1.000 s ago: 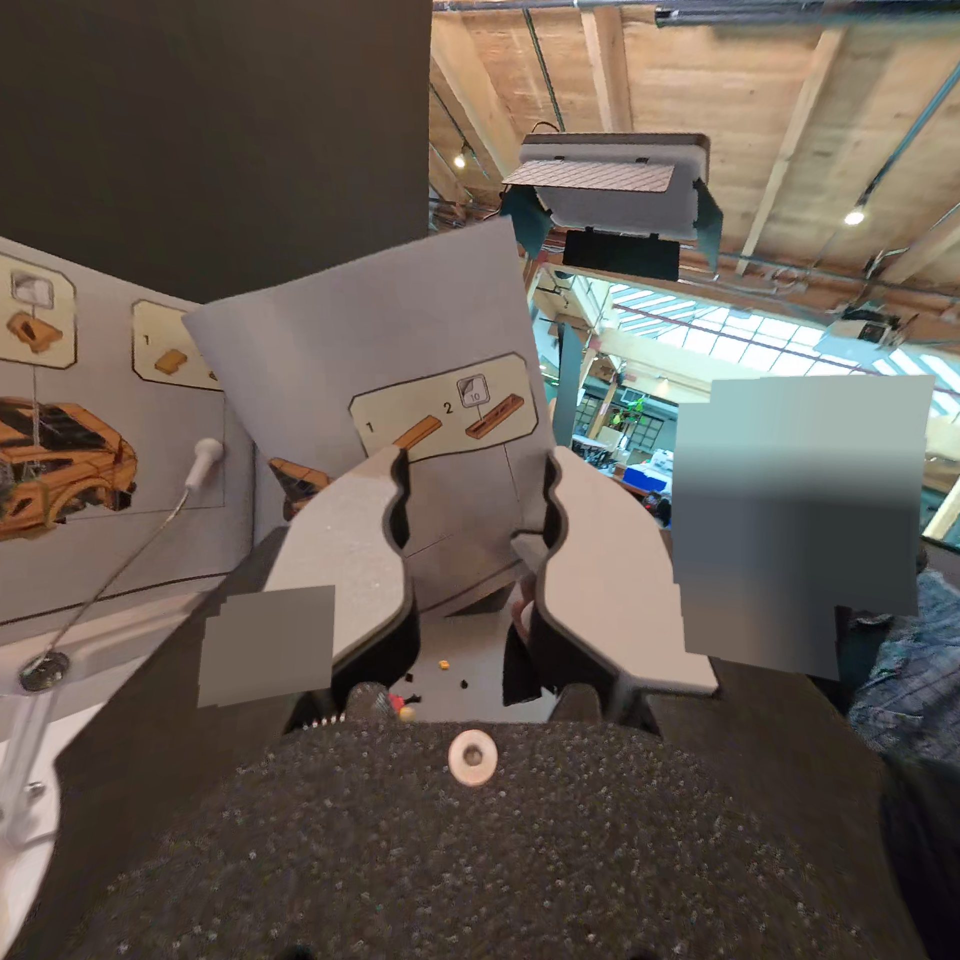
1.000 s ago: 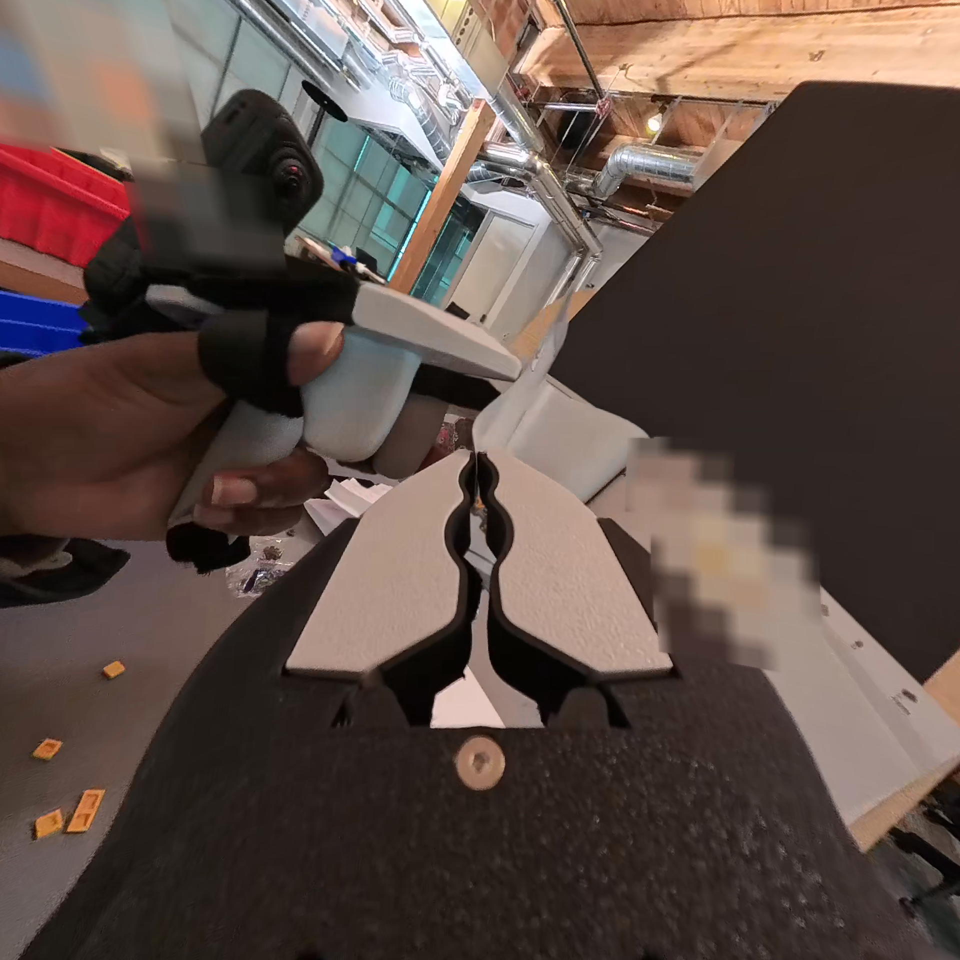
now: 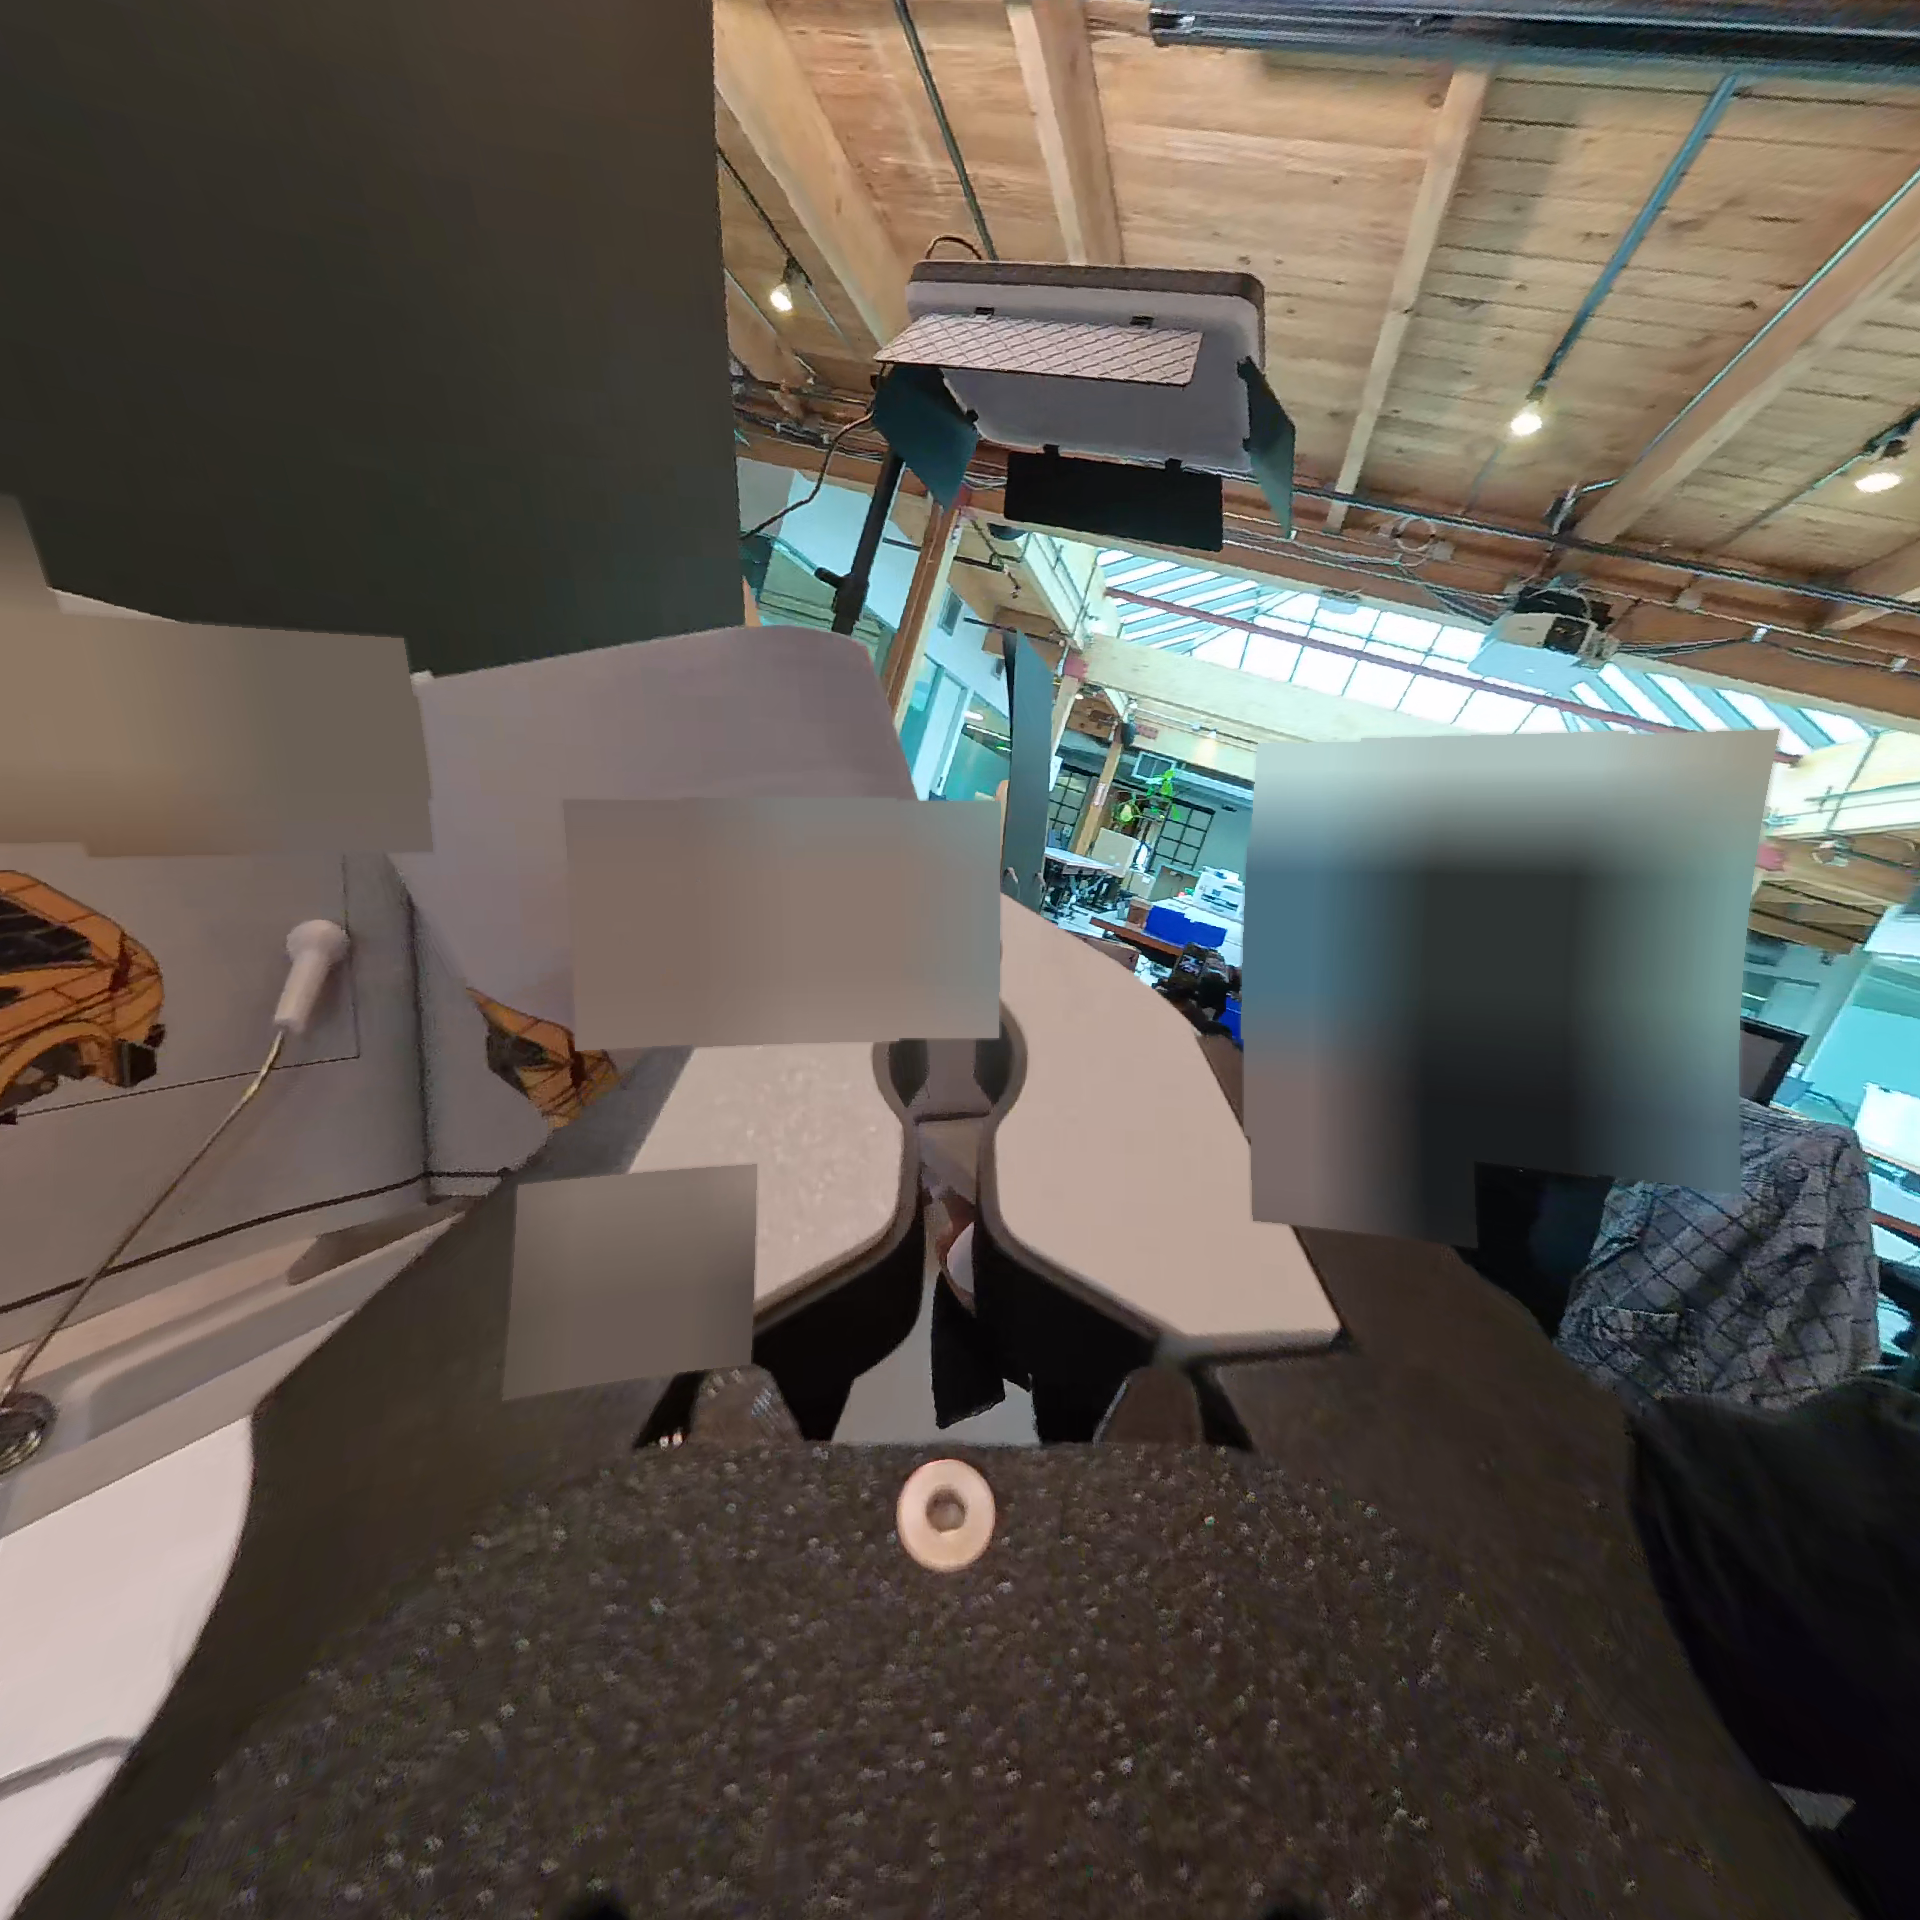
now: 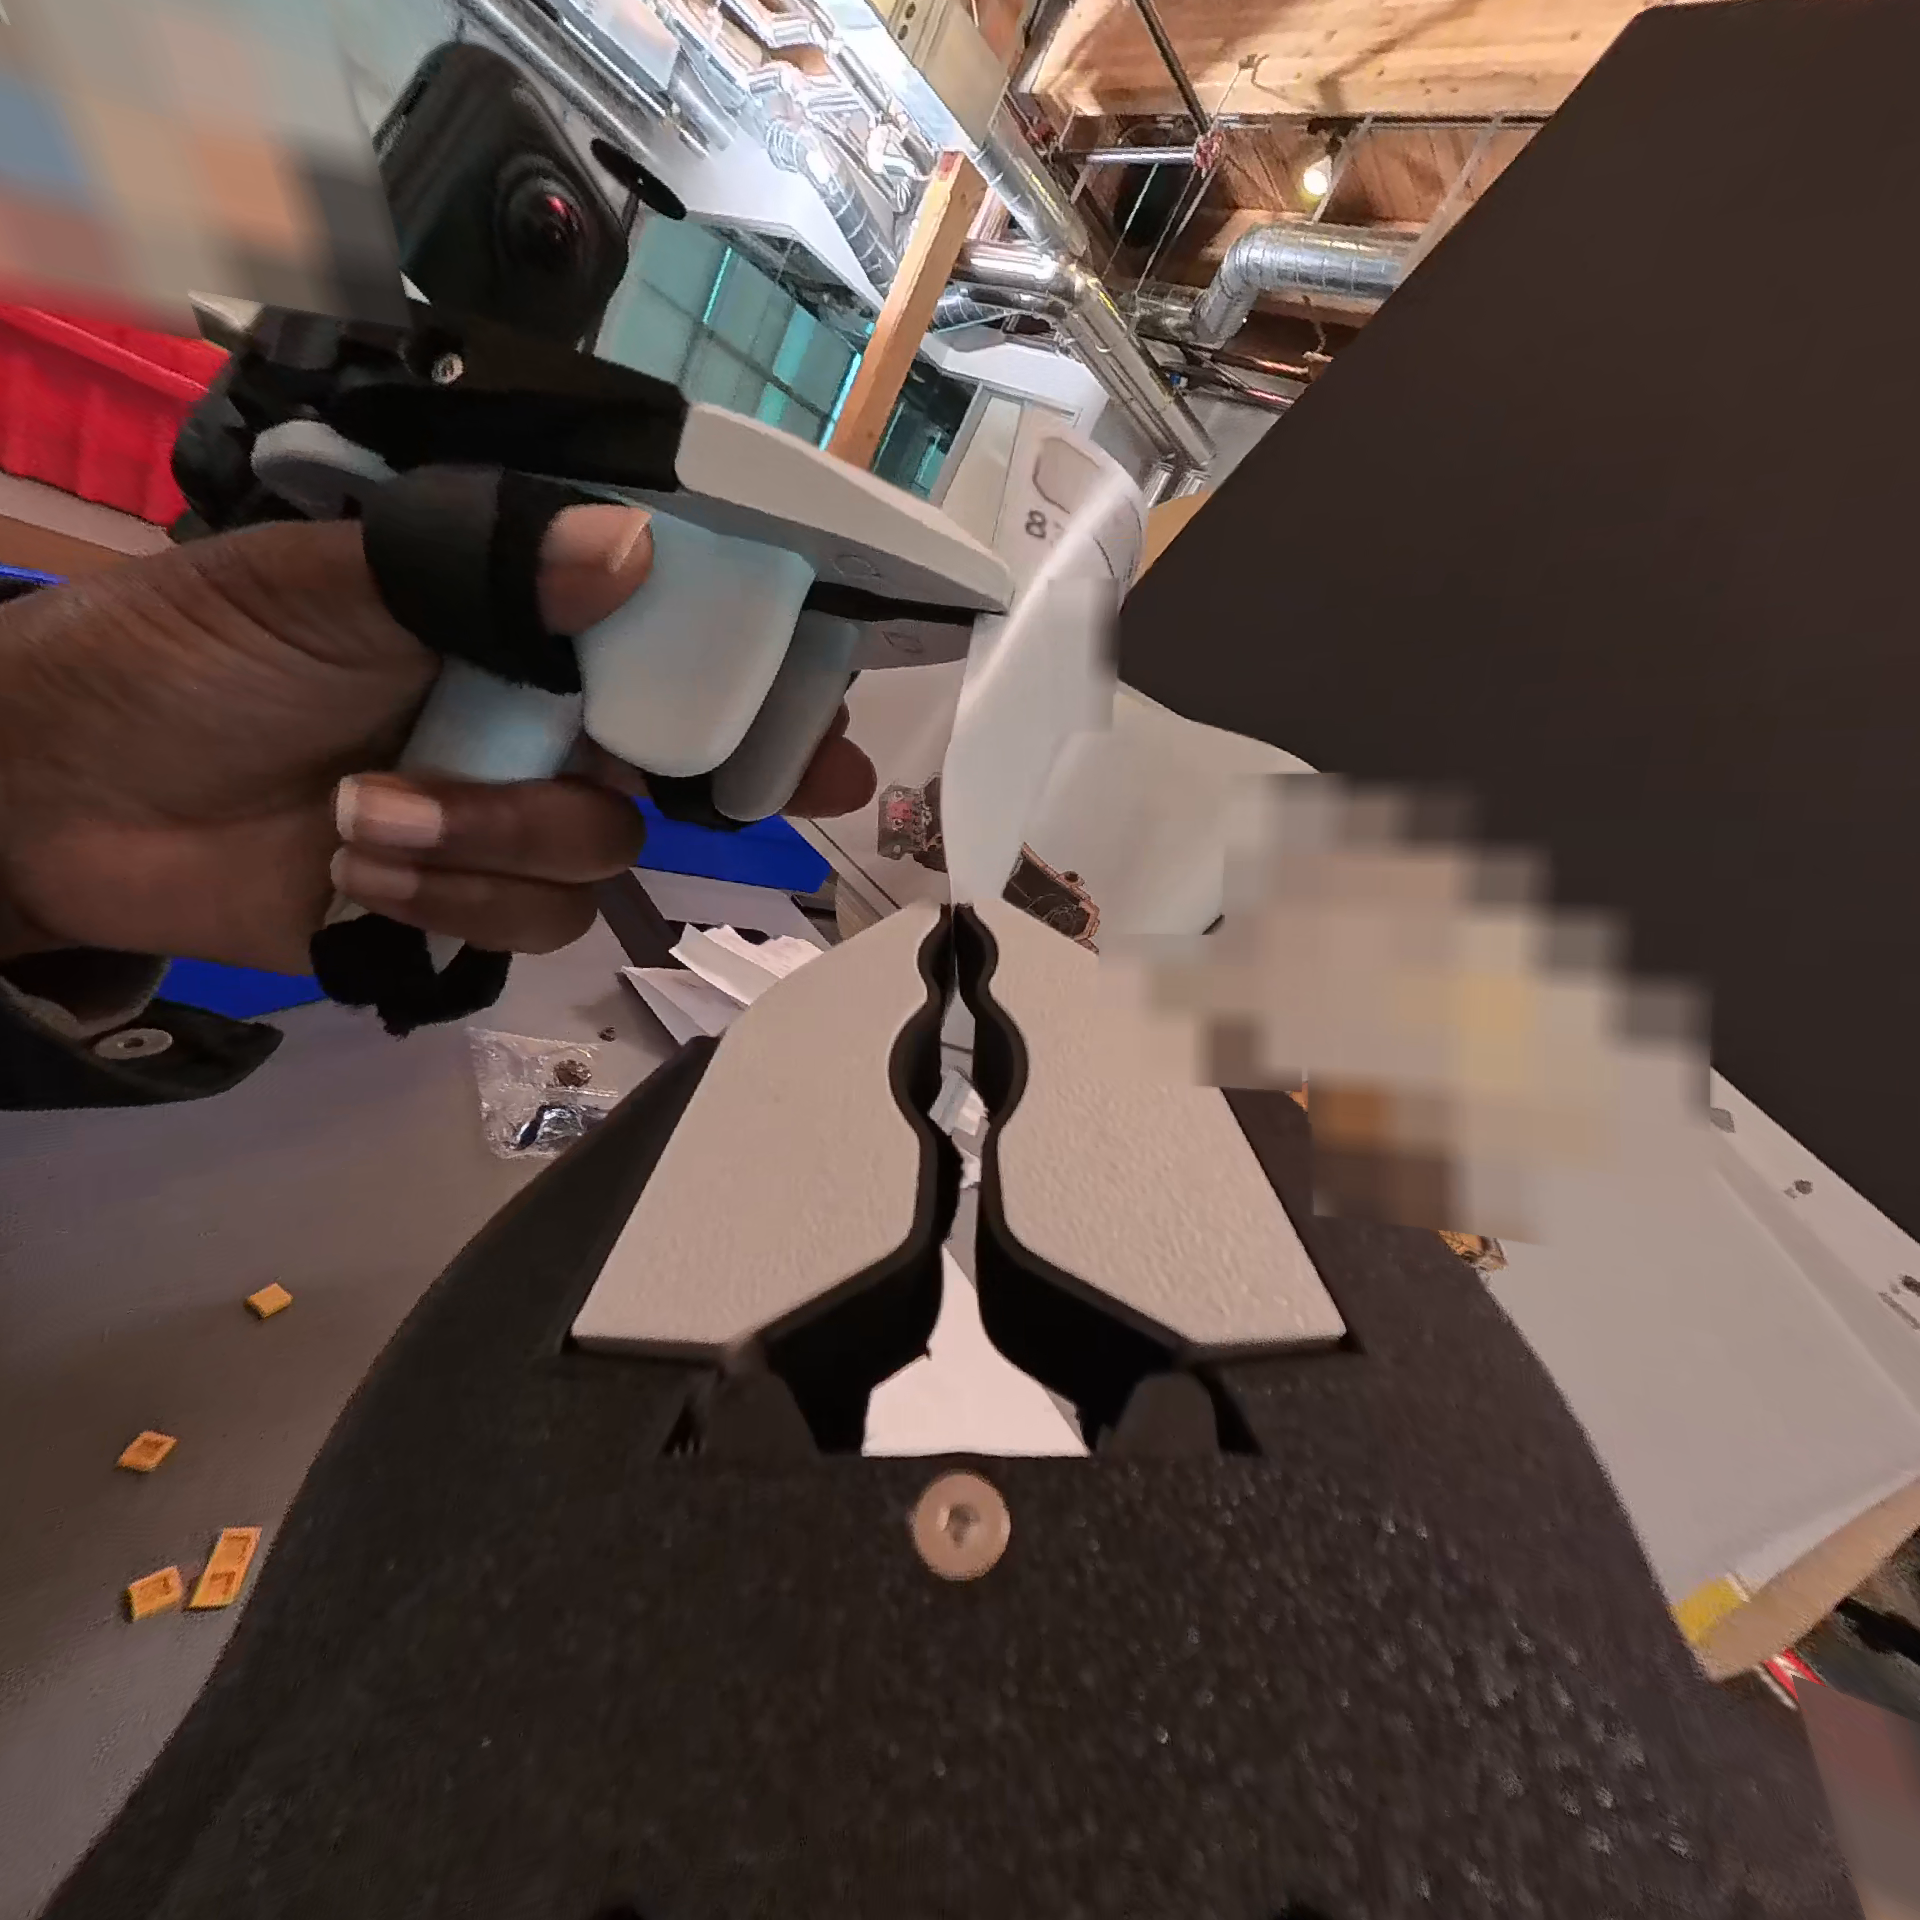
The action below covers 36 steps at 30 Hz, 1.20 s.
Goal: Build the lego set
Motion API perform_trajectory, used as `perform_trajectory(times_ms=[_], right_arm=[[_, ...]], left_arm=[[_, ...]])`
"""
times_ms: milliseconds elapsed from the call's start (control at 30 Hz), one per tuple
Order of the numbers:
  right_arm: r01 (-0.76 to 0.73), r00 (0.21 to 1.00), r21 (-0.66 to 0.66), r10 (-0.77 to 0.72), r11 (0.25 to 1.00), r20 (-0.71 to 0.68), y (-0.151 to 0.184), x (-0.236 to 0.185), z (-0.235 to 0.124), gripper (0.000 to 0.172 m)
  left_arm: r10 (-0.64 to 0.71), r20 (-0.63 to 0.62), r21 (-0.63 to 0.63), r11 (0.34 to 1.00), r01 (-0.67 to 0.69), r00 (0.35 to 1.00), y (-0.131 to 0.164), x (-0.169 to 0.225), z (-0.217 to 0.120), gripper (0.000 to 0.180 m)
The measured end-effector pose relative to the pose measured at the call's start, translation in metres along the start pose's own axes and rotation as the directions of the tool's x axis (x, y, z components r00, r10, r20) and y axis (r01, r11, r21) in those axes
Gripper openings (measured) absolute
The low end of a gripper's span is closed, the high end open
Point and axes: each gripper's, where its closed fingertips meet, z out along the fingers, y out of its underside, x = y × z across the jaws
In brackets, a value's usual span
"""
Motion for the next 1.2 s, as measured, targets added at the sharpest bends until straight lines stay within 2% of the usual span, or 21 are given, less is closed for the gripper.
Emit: perform_trajectory(times_ms=[300, 667, 967, 1200], right_arm=[[-0.198, 0.977, 0.051, 0.194, 0.979, 0.084, -0.005, 0.002, -0.005, 0.000], [-0.197, 0.977, 0.039, 0.192, 0.980, 0.097, -0.003, -0.001, -0.004, 0.000], [-0.274, 0.954, 0.052, 0.265, 0.960, 0.144, -0.005, -0.001, -0.006, 0.000], [-0.276, 0.953, 0.048, 0.267, 0.960, 0.142, -0.004, 0.000, -0.006, 0.000]], left_arm=[[0.003, -0.084, 0.025, 1.000, -0.001, 0.996, 0.001, 0.007, -0.001, 0.003], [0.023, -0.095, 0.017, 1.000, -0.021, 0.995, 0.002, 0.009, -0.001, 0.004], [0.039, -0.138, 0.023, 0.999, -0.037, 0.990, 0.004, 0.014, -0.001, 0.002], [0.048, -0.132, 0.016, 0.999, -0.047, 0.990, 0.005, 0.013, -0.001, 0.003]])
